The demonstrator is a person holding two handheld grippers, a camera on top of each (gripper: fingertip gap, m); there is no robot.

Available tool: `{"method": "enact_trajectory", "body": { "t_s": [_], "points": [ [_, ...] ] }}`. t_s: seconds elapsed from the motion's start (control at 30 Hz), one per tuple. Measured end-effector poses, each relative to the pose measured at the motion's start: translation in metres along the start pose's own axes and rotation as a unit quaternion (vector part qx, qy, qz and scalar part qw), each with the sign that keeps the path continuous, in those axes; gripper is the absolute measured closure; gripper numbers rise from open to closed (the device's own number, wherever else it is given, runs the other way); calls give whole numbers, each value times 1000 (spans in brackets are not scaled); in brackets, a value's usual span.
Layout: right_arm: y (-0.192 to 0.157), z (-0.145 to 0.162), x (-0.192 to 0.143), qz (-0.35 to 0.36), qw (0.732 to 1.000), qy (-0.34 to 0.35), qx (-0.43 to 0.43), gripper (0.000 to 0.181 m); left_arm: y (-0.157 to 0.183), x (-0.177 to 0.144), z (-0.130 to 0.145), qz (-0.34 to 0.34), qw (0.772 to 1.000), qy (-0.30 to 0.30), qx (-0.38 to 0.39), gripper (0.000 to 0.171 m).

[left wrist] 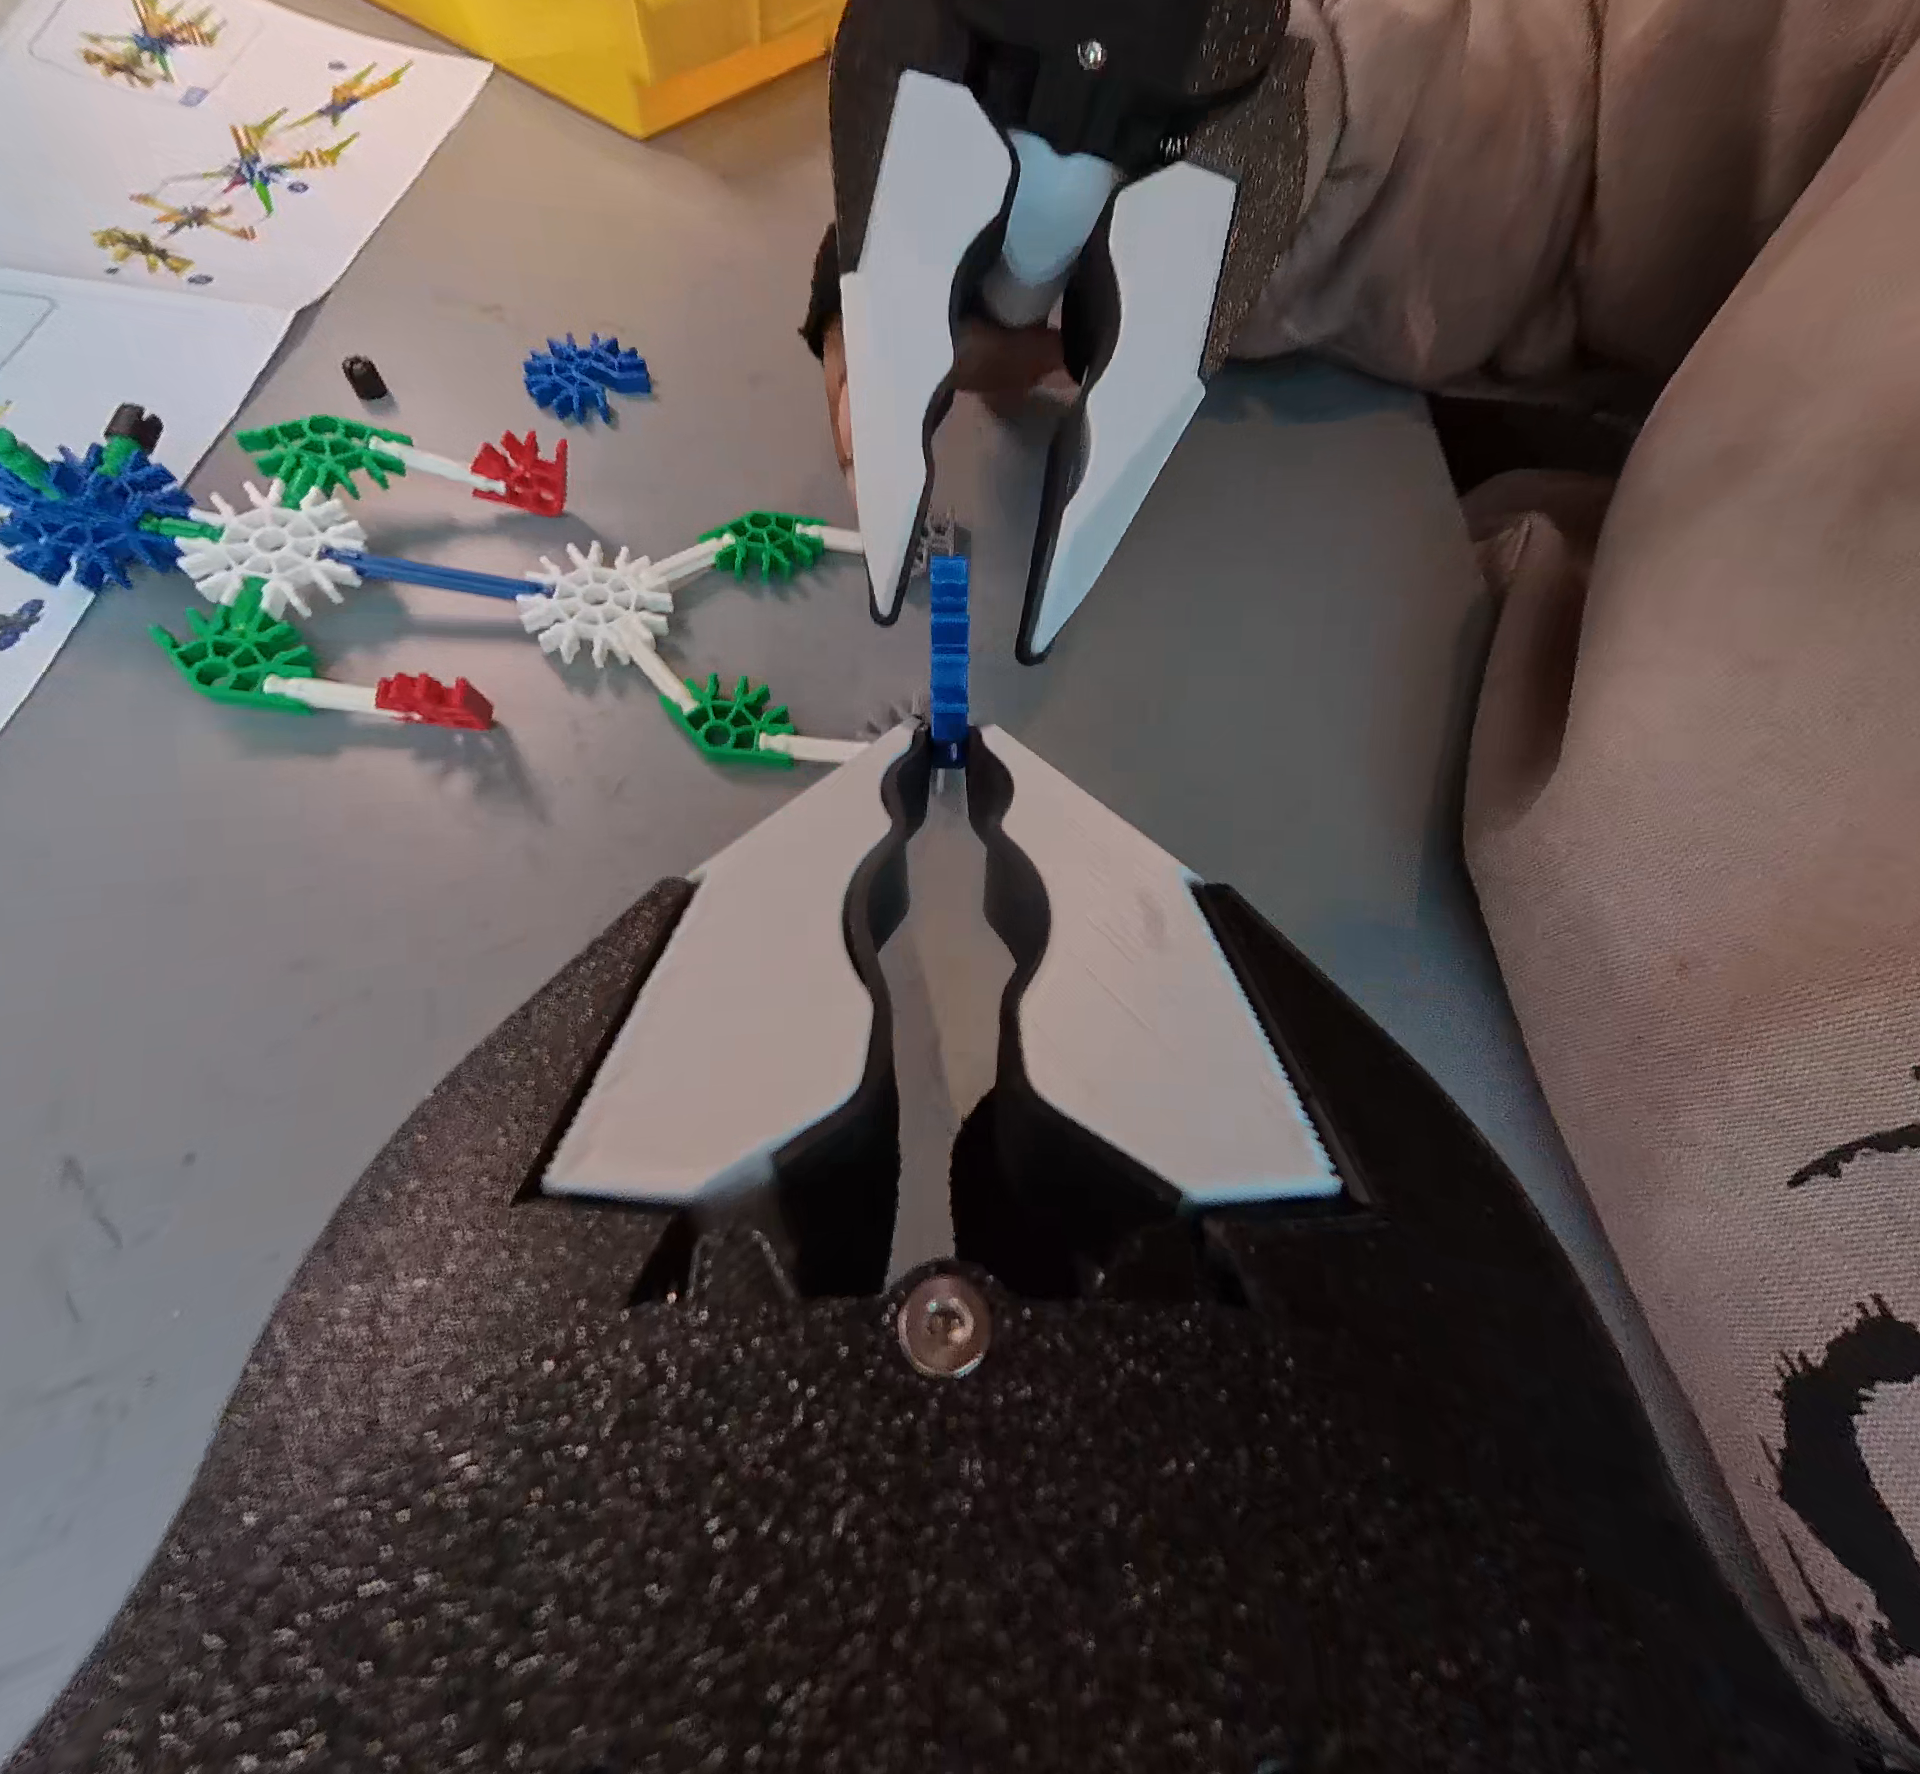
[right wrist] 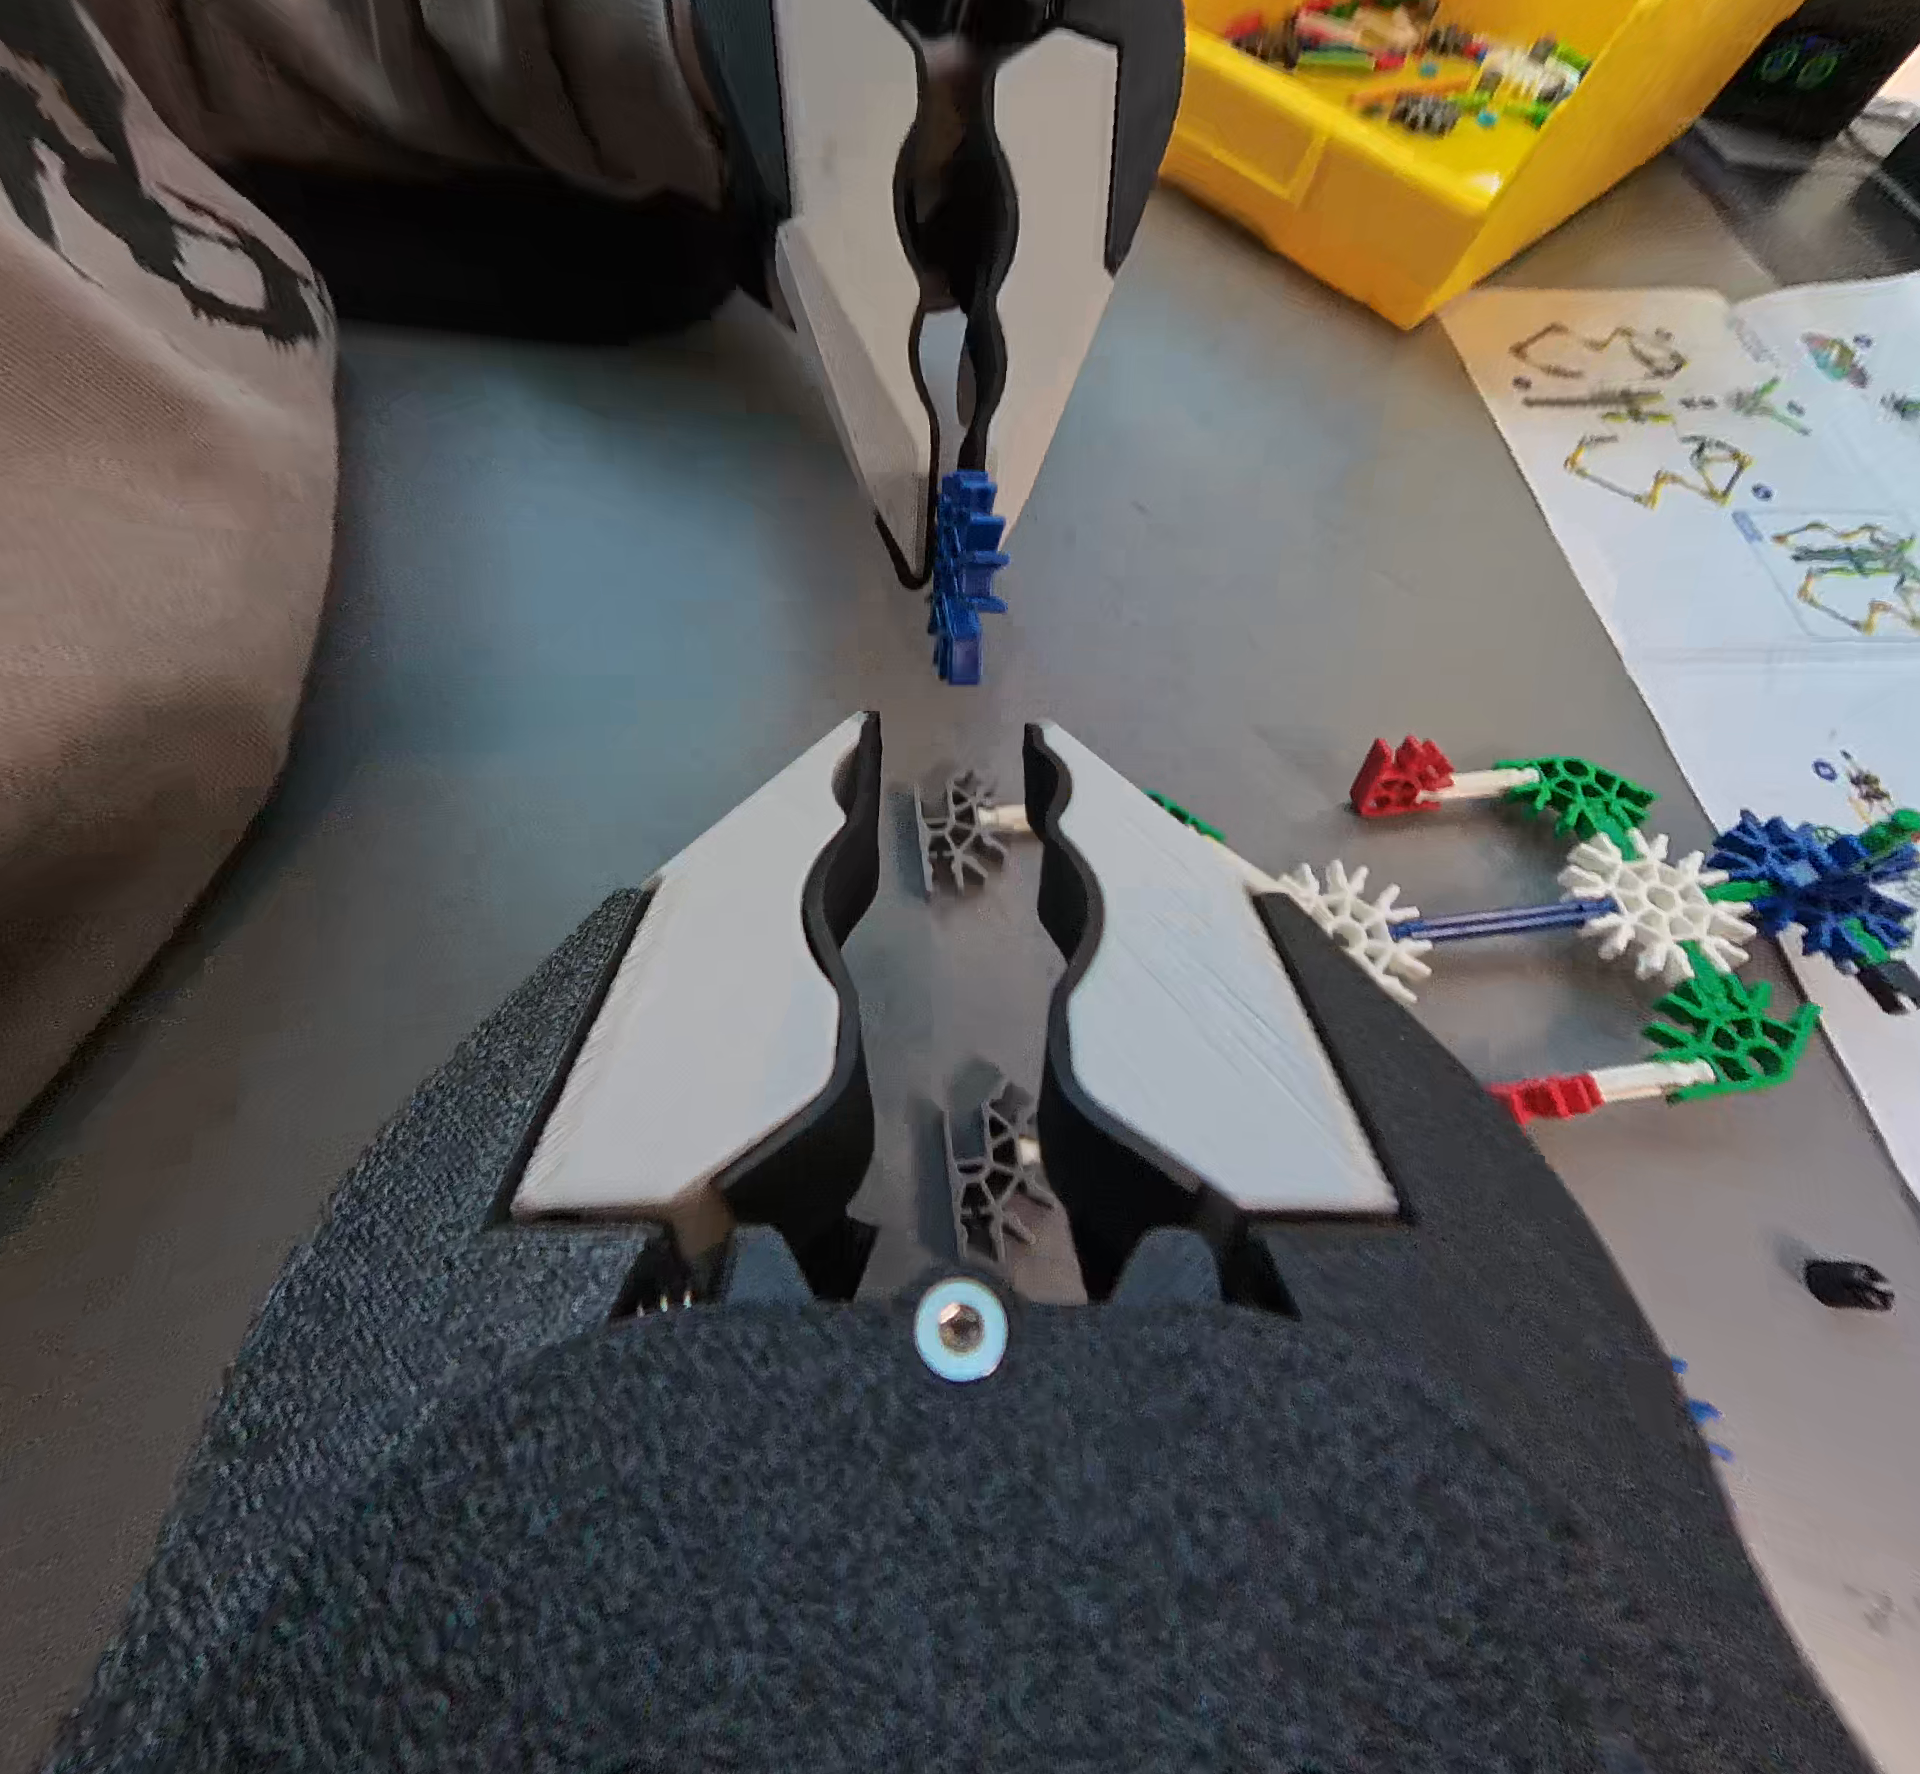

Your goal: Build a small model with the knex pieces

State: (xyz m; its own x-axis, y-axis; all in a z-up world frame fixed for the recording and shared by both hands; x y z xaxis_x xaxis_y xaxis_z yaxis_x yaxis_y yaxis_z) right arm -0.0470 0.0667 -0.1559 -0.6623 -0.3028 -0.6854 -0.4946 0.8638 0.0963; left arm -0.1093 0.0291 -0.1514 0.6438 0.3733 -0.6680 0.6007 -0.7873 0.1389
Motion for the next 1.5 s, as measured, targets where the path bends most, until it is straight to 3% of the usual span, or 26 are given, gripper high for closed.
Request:
{"method": "enact_trajectory", "body": {
  "t_s": [0.17, 0.4, 0.6, 0.7, 1.03, 1.37, 1.5],
  "points": [
    [2, 29, 12, -14, 994, -105, 15, 152, -10, 11, 28, -22, 996, -88, 8, 167],
    [2, 32, 18, 18, 982, -183, -30, 155, -5, 20, 34, -10, 993, -115, 11, 167],
    [-1, 29, 25, -31, 975, -219, -9, 160, -4, 24, 36, -11, 993, -121, 10, 167],
    [-3, 28, 26, -49, 975, -215, -4, 167, -3, 26, 36, -12, 992, -123, 10, 167],
    [6, 20, 14, -20, 992, -128, 11, 168, -6, 23, 36, -23, 992, -125, 6, 167],
    [-6, 19, 21, -26, 988, -148, -20, 168, 5, 30, 32, -31, 989, -142, 29, 167],
    [-9, 15, 21, -30, 989, -141, -23, 168, 9, 27, 24, -21, 992, -118, 26, 167]
  ]
}}
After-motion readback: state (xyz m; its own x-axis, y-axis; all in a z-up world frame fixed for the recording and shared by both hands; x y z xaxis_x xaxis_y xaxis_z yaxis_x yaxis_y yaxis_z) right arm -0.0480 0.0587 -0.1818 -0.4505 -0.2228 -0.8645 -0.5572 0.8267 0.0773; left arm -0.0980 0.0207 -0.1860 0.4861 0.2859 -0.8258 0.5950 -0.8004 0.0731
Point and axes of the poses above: each gripper's, where its closed fingertips meet, x out along the fingers, z out of its underside, y = z × x across the jaws, the point moved 3 cm from there along -x, back along the fingers, and after that the axes turned 13 degrees about -y, right-handed, at the moved point
